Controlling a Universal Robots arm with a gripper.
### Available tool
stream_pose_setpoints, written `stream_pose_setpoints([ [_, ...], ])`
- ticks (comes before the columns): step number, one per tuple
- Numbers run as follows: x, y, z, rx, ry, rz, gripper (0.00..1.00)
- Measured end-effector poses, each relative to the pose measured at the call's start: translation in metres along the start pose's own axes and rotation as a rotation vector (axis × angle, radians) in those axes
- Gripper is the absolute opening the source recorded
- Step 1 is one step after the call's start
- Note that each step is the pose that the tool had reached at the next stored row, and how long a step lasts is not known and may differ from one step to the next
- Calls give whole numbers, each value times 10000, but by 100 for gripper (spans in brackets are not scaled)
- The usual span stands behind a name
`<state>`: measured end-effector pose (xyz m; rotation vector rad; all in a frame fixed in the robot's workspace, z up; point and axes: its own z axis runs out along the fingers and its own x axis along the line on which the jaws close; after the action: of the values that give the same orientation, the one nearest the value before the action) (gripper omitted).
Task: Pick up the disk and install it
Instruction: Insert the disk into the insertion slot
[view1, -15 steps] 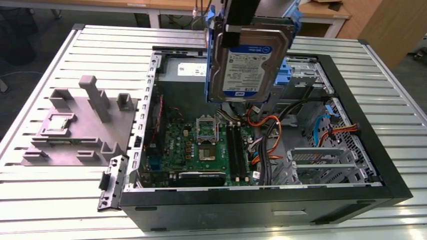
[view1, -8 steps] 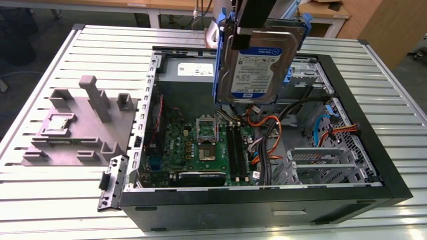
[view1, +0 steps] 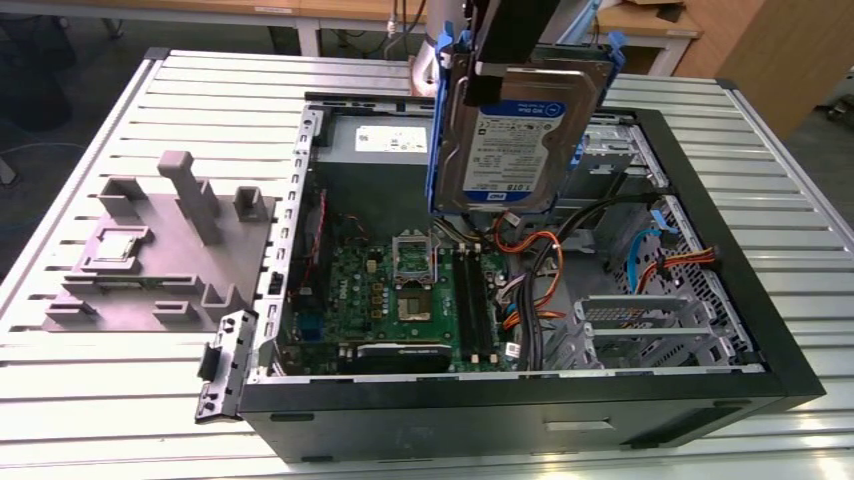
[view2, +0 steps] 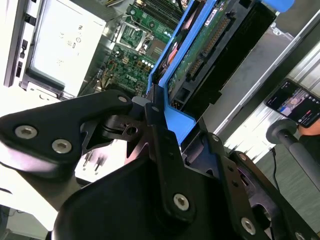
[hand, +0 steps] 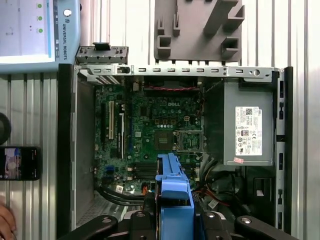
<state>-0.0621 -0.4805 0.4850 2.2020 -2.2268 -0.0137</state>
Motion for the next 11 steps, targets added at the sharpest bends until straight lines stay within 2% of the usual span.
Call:
stream_pose_setpoints([
  [11,20,-7,4,0,1,-2,36],
])
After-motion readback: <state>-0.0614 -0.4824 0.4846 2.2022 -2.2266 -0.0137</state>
